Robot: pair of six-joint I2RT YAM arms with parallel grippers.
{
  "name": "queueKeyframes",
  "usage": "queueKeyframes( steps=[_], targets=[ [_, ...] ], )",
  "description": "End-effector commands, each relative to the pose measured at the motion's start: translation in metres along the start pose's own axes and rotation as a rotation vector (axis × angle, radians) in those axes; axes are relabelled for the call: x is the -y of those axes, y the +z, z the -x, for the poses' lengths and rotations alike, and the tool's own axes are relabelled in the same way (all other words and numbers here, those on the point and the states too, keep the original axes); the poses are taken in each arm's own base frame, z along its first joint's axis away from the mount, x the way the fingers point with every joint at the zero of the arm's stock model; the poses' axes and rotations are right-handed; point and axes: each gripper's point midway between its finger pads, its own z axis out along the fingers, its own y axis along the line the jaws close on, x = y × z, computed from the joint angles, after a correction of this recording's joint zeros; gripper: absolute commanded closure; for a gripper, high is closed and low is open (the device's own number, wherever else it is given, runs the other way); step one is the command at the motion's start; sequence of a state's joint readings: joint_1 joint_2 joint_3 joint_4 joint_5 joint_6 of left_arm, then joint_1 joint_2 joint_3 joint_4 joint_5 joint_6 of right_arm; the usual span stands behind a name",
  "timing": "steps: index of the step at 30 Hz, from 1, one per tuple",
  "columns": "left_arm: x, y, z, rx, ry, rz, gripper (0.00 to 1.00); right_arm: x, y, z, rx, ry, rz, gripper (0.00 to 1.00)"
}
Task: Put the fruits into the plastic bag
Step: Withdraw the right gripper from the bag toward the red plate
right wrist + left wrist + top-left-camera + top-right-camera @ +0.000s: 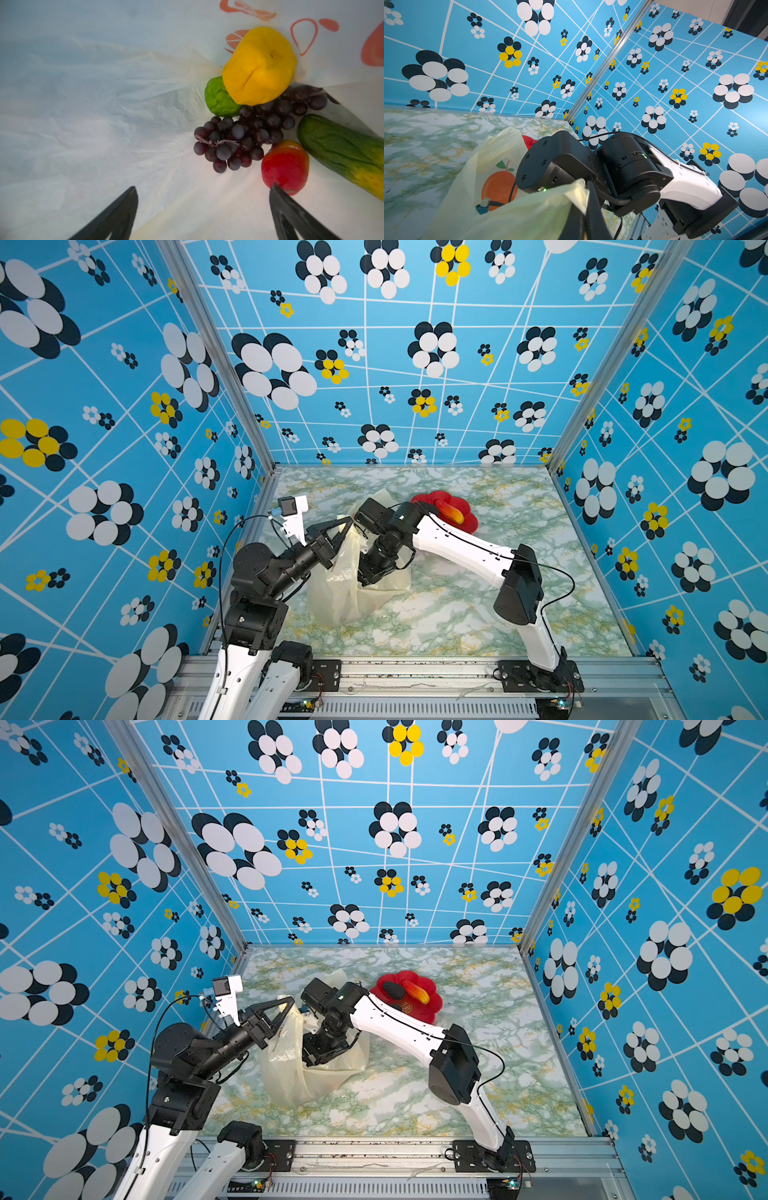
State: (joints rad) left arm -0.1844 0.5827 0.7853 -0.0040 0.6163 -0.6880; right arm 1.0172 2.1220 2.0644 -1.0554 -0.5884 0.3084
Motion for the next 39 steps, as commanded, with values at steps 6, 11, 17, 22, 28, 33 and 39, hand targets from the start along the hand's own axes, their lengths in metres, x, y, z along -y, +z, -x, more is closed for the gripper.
queueKeyframes(
  steps=[6,11,17,22,28,33,39],
  targets=[
    [0.0,-0.006,0.005,0.029,0.014,0.033,1.0,0.005,-0.042,0.02,0.185,-0.014,-0.091,0.01],
    [-0.002,-0.006,0.006,0.033,0.011,0.046,1.0,0.008,-0.079,0.032,0.321,-0.069,-0.205,0.01],
    [-0.01,-0.008,0.005,0.044,0.004,0.085,1.0,0.004,-0.117,0.04,0.485,-0.096,-0.255,0.01],
    [-0.012,-0.008,0.004,0.046,0.006,0.091,1.0,0.0,-0.146,0.045,0.615,-0.101,-0.255,0.01],
    [-0.011,-0.008,0.003,0.043,0.005,0.083,1.0,0.004,-0.201,0.043,0.837,-0.104,-0.337,0.01],
    [-0.013,-0.011,0.003,0.048,0.001,0.103,1.0,0.049,-0.248,0.025,1.014,-0.02,-0.499,0.01],
    [-0.022,-0.017,0.004,0.072,-0.008,0.166,1.0,0.136,-0.293,-0.009,1.008,0.296,-0.635,0.01]
  ],
)
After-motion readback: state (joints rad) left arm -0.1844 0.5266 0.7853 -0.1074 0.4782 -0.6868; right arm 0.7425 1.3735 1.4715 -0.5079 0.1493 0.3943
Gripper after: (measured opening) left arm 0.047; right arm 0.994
